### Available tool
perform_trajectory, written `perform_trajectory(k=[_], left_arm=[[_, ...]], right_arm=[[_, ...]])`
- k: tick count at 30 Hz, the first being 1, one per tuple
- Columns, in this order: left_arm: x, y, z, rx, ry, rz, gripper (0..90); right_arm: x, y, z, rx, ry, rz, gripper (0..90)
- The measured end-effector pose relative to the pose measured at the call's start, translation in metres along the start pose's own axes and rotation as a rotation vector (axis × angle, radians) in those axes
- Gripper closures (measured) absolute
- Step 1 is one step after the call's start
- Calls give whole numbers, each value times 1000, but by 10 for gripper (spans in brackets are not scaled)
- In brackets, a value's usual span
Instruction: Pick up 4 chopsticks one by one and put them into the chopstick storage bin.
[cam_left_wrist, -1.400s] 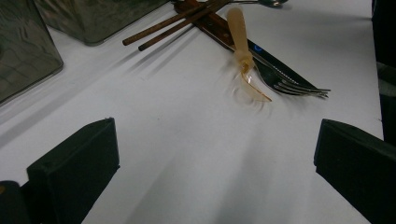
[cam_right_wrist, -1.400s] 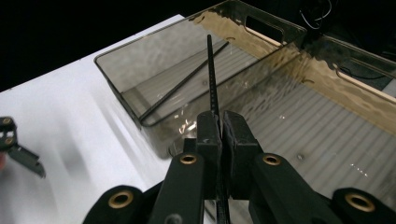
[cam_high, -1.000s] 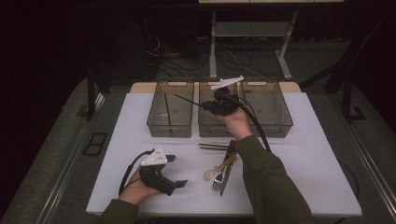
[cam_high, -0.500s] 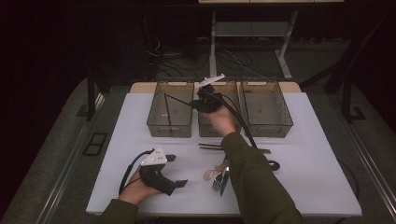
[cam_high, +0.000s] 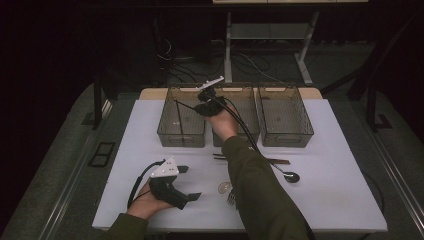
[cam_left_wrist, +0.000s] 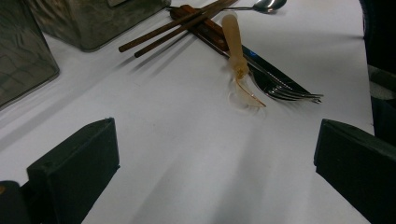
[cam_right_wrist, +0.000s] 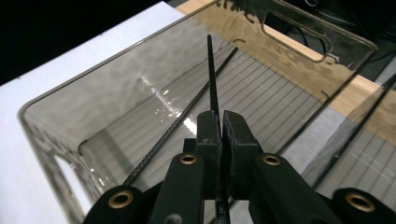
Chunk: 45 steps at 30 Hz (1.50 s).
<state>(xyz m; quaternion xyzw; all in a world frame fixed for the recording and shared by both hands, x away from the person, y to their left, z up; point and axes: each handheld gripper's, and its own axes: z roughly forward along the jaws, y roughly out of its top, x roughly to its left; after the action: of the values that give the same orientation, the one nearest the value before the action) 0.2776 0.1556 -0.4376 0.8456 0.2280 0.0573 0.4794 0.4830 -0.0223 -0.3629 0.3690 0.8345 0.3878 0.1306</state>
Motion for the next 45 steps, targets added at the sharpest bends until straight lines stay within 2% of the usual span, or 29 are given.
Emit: perform_trajectory(k=[6, 17, 22, 26, 29, 32, 35, 40, 43, 45], left_arm=[[-1, 0, 1, -3, -1, -5, 0], [-1, 1, 2, -8, -6, -4, 0], [-1, 1, 1, -8, -7, -1, 0], [-1, 1, 1, -12, -5, -6, 0], [0, 1, 1, -10, -4, -3, 0], [0, 1, 0, -3, -1, 7, 0], [0, 1, 0, -4, -3, 1, 0], [1, 1, 0, -9, 2, 13, 0], [0, 1, 0, -4, 2, -1, 0], [1, 0, 0, 1, 4, 4, 0]], right_arm=[[8, 6, 18, 23, -18, -9, 859], [14, 9, 38, 56, -30, 2, 851], [14, 9, 36, 55, -28, 3, 750], [12, 10, 30, 46, -25, 4, 690], [10, 12, 24, 46, 8, 16, 632], [8, 11, 14, 23, 36, 14, 587], [6, 6, 1, 5, 48, 4, 529], [-3, -1, -23, -20, 58, -12, 464], [-8, -7, -38, -38, 71, -33, 450], [-10, -12, -48, -46, 87, -39, 438]])
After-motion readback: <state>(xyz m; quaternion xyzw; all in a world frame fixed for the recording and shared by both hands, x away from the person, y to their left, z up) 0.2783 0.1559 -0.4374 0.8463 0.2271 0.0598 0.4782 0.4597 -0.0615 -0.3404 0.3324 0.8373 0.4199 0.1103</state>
